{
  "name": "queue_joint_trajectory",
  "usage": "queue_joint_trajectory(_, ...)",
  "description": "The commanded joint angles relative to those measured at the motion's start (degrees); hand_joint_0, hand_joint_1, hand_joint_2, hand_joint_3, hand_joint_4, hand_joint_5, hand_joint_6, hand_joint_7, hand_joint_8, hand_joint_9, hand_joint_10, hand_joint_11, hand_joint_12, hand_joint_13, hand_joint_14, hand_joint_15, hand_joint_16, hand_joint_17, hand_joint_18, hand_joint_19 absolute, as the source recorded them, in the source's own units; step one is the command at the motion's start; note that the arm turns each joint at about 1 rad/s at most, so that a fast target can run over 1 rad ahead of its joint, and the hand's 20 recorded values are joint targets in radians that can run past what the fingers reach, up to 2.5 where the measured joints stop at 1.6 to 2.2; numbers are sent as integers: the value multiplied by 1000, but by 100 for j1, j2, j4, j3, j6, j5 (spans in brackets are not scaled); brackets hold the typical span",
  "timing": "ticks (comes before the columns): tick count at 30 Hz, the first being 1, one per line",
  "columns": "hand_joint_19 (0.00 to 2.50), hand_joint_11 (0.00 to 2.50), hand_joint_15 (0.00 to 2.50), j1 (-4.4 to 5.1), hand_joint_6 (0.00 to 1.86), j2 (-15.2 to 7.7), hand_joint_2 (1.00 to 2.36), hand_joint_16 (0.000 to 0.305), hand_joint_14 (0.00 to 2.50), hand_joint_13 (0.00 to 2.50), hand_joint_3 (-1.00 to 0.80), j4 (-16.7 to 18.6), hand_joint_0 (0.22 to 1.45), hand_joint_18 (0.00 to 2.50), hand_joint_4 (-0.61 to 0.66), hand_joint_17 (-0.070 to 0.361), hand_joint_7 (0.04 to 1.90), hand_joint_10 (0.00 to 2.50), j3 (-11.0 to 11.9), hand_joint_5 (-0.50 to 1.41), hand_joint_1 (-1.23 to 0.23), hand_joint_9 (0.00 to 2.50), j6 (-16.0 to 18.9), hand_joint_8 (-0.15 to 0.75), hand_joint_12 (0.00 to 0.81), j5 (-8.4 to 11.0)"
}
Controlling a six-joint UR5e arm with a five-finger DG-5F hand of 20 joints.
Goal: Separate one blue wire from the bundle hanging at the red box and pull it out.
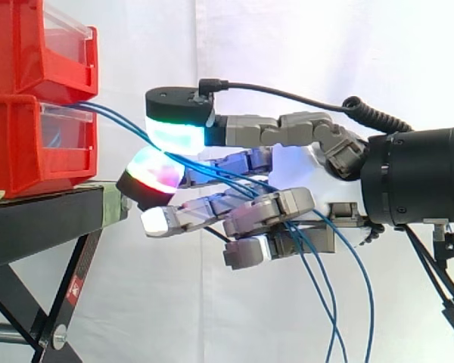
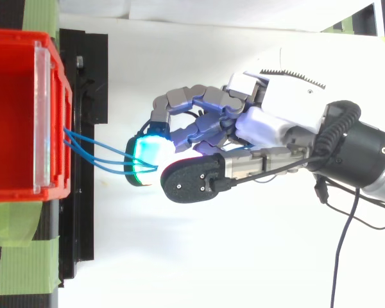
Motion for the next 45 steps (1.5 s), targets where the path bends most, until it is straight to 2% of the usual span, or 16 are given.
queue_joint_trajectory(1, 1476, 811, 1152, -12, 791, 1, 1030, 38, 2287, 1127, -104, -44, 634, 1173, 133, 86, 1115, 18, -5, -186, -708, 850, -235, 335, 319, 80)
queue_joint_trajectory(5, 1441, 806, 1163, -38, 791, 1, 1029, 39, 2227, 1133, -106, -53, 635, 1157, 129, 88, 1117, 18, -5, -186, -708, 845, -473, 335, 319, 229)
queue_joint_trajectory(6, 1440, 809, 1164, -64, 790, 10, 1029, 39, 2220, 1134, -108, -115, 635, 1156, 135, 88, 1125, 18, -5, -186, -709, 844, -587, 334, 319, 396)
queue_joint_trajectory(10, 1430, 838, 1161, -64, 790, 72, 1029, 39, 2193, 1131, -108, -361, 635, 1144, 134, 88, 1125, 17, -5, -185, -709, 857, -640, 336, 305, 660)
queue_joint_trajectory(12, 1429, 879, 1154, -64, 790, 124, 1029, 39, 2180, 1133, -105, -484, 633, 1142, 129, 89, 1118, 18, 4, -186, -709, 873, -648, 333, 314, 704)
queue_joint_trajectory(23, 1400, 1062, 1206, -82, 790, 502, 1029, 39, 2091, 1137, -114, -1108, 635, 1118, 135, 89, 1115, 19, -5, -186, -707, 915, -1123, 327, 319, 713)
queue_joint_trajectory(30, 1330, 1332, 1242, -82, 790, 520, 1029, 41, 1967, 1148, -113, -1143, 635, 1083, 134, 92, 1119, 11, 4, -186, -707, 1041, -1185, 316, 320, 713)
queue_joint_trajectory(42, 1302, 1385, 1260, -99, 790, 520, 1028, 41, 1895, 1146, -134, -1143, 644, 1060, 144, 93, 1105, 9, 4, -187, -716, 1053, -1185, 310, 318, 713)
queue_joint_trajectory(45, 1283, 1351, 1312, -99, 775, 529, 1027, 41, 1811, 1150, -179, -1143, 660, 1035, 146, 93, 1100, 10, 4, -186, -746, 1034, -1185, 312, 316, 713)
